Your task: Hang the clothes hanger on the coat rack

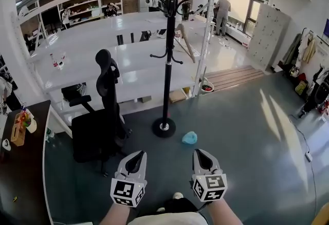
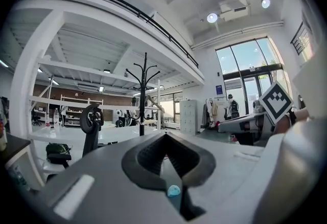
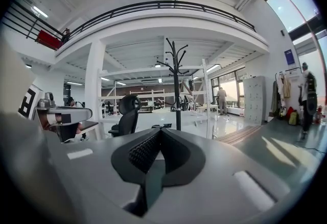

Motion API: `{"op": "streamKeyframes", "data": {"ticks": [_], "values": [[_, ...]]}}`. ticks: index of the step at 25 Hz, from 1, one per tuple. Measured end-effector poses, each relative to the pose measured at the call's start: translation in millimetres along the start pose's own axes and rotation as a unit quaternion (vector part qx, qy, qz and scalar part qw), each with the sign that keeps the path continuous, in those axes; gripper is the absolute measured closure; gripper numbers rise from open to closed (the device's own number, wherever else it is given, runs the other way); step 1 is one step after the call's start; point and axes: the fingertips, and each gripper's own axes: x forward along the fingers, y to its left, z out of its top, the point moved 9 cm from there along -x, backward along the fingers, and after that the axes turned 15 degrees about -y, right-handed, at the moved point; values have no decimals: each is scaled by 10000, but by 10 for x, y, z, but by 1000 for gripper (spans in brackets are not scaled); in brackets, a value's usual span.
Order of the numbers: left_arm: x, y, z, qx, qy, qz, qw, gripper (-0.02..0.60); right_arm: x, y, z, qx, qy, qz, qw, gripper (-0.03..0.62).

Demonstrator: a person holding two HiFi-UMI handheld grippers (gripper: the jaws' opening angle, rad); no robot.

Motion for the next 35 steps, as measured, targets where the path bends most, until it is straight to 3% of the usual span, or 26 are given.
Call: {"op": "streamKeyframes", "data": {"ticks": [9,21,35], "values": [[-372,-349,256,46,-202,26,9998,581,-522,38,121,148,36,-137,9998,568],[-725,-917,448,67,-240,249,9994,581,-1160,10,270,-62,53,383,9992,569],[-961,-1306,564,106,-201,229,9995,581,-1576,-2,348,-114,20,546,9984,569]]}}
